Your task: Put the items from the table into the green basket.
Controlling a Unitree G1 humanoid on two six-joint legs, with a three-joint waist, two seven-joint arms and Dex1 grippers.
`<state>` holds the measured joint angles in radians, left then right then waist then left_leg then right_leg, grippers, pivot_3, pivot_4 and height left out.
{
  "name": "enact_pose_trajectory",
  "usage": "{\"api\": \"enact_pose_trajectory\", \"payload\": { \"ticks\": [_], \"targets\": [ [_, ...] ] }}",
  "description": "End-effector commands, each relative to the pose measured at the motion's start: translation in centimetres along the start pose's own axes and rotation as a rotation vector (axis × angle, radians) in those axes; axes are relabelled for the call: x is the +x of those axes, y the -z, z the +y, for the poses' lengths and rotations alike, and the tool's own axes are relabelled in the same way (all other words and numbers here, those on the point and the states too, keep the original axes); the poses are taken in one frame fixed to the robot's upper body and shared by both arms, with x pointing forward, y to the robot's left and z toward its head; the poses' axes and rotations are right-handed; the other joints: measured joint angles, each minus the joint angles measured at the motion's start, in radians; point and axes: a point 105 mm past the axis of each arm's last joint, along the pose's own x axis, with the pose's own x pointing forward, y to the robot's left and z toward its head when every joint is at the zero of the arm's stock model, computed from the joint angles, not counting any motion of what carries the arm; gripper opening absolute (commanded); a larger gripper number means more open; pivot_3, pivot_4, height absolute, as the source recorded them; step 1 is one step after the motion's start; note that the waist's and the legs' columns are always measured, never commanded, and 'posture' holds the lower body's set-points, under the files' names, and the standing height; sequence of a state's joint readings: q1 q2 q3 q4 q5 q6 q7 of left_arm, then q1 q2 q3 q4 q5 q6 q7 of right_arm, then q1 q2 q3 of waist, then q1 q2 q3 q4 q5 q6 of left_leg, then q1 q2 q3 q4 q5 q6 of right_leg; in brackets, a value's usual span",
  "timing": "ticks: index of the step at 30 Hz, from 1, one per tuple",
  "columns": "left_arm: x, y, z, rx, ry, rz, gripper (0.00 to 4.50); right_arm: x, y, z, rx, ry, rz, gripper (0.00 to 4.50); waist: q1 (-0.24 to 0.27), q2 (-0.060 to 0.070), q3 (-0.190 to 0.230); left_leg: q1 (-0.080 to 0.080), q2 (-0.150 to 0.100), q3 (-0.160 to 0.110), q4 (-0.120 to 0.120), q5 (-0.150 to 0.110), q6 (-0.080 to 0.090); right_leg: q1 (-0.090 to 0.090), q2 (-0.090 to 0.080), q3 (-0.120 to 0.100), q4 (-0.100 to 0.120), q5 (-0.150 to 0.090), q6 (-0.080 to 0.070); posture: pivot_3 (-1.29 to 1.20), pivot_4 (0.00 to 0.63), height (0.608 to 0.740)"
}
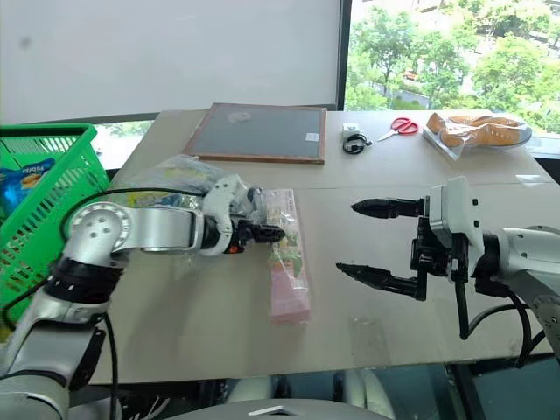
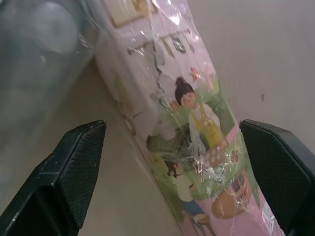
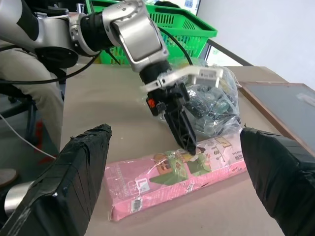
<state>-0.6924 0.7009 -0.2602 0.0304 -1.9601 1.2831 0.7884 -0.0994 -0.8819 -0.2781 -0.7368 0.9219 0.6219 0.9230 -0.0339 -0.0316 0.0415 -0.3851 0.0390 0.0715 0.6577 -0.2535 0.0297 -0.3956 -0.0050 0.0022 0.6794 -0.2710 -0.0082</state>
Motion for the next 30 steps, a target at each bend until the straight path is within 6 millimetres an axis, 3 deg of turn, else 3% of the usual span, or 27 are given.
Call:
{"api": "enact_pose_trajectory", "payload": {
  "ticks": [1,6,15,18,26,30],
  "targets": [
    [0.6,-1.1,-1.1,0.022,-0.001,0.029,4.48,-0.6,-0.8,0.4,-0.041,0.022,0.003,4.50,-0.004,0.001,0.001,0.000,0.000,0.000,0.000,0.000,0.000,0.000,0.000,0.000,0.000,0.000,0.000,-0.18,0.048,0.740],
    [1.9,-1.0,-1.7,0.073,-0.054,0.113,4.48,-0.7,-0.7,0.7,-0.038,0.035,0.012,4.50,-0.014,0.002,0.002,0.003,0.000,0.003,0.000,0.000,0.000,0.001,0.001,0.004,0.000,0.000,0.000,-0.20,0.051,0.740],
    [4.9,1.0,-0.6,0.096,-0.192,0.271,4.48,-0.8,-0.7,1.0,-0.041,0.062,0.017,4.50,-0.020,0.005,0.003,0.003,0.000,0.003,0.000,0.000,0.000,0.001,0.002,0.006,-0.001,0.000,0.000,-0.25,0.059,0.740],
    [5.4,1.0,-1.4,0.099,-0.154,0.275,3.90,-0.9,-0.6,1.2,-0.038,0.069,0.020,4.50,-0.020,0.008,0.002,0.005,-0.001,0.003,0.000,0.000,0.000,0.003,0.002,0.006,-0.001,-0.001,0.000,-0.26,0.063,0.740],
    [4.4,0.3,-2.7,0.135,-0.044,0.237,0.68,-2.0,0.8,1.4,0.002,0.072,0.124,4.50,-0.029,0.008,0.002,0.006,-0.003,0.004,0.000,-0.001,0.001,0.005,-0.002,0.006,-0.002,-0.003,-0.003,-0.24,0.052,0.740],
    [3.0,-0.5,-3.8,0.192,0.036,0.193,0.68,-2.8,1.5,0.7,0.034,0.083,0.163,4.50,-0.036,0.008,0.003,0.004,-0.003,0.003,0.000,-0.001,0.002,0.004,-0.001,0.006,-0.002,-0.003,0.003,-0.23,0.047,0.740]
  ]
}}
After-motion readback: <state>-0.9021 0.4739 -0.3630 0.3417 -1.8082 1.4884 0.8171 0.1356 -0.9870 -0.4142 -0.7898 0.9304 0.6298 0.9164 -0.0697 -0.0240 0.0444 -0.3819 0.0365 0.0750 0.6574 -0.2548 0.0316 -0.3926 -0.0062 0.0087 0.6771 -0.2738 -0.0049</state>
